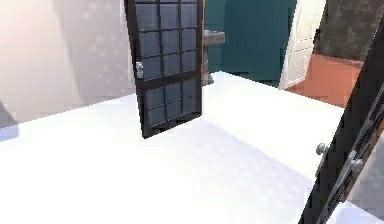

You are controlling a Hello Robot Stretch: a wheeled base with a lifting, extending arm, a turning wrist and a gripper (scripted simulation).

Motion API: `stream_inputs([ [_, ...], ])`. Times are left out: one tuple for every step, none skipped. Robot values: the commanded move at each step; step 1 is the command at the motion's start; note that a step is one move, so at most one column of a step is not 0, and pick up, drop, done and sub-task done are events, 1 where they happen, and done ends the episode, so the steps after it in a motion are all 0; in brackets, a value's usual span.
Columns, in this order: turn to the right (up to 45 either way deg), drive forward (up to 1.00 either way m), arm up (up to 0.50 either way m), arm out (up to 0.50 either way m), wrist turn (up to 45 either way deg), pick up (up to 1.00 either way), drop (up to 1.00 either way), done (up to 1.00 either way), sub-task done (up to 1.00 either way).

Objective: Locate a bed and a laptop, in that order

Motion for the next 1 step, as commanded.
stream_inputs([
  [0.0,0.6,0.0,0.0,0.0,0.0,0.0,0.0,0.0],
])
